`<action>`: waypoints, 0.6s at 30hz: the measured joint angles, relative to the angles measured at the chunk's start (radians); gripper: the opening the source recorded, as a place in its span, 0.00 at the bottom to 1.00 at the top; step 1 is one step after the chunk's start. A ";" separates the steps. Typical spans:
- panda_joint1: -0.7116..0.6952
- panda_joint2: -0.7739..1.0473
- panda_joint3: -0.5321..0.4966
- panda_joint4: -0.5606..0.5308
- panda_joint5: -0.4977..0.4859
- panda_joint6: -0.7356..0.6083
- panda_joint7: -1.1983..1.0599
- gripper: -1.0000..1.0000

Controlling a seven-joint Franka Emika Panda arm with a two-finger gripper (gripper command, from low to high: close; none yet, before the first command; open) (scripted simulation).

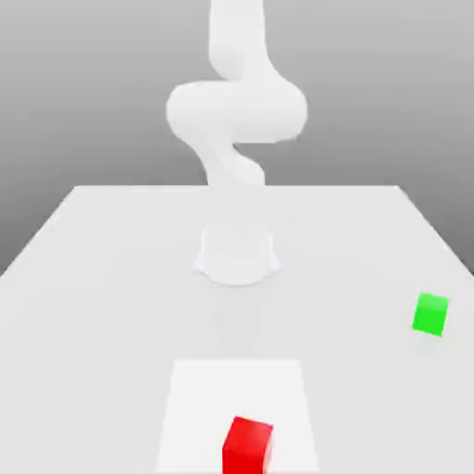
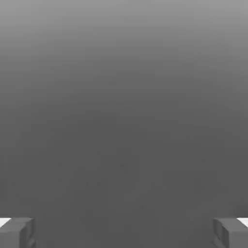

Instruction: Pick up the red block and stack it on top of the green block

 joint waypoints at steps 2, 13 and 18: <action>-0.015 0.077 0.016 -0.010 -0.009 0.027 0.030 0.50; -0.068 0.478 0.075 -0.061 -0.063 0.167 0.191 0.50; -0.074 0.659 0.083 -0.085 -0.077 0.231 0.256 0.50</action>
